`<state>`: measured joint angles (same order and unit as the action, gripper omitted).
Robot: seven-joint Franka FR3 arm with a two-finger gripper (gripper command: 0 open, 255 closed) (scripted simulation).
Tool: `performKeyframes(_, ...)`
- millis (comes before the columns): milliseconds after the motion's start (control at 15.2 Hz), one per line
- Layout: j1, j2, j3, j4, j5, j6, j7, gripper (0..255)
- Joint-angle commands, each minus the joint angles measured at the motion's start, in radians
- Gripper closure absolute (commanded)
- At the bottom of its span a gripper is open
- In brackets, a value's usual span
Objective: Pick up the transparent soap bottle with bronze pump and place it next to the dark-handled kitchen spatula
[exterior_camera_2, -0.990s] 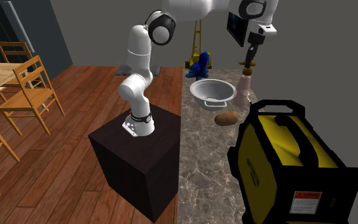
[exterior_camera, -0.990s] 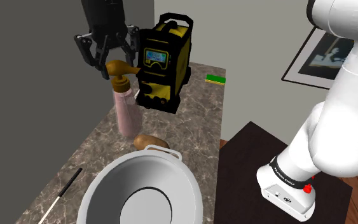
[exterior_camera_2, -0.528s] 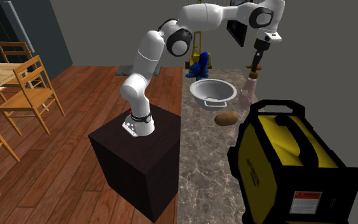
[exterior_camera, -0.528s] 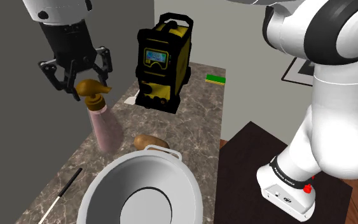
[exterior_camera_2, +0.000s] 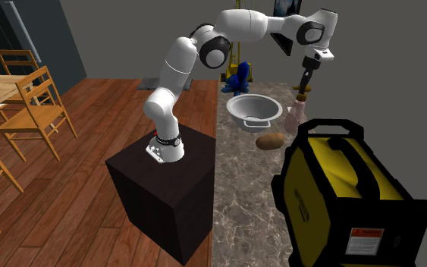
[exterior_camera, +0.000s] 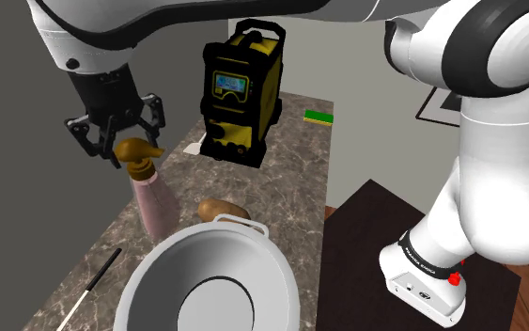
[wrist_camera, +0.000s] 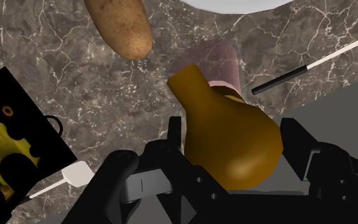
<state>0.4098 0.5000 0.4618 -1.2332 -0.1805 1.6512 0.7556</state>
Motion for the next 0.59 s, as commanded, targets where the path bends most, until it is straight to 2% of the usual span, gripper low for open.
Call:
performKeyframes(0,-0.005,-0.004,0.0,-0.033,0.001,0.03,0.001,255)
performKeyframes(264,-0.013,-0.005,-0.002,-0.099,0.0,0.094,0.003,255)
performKeyframes(528,-0.013,-0.005,-0.002,-0.099,0.0,0.094,0.003,255)
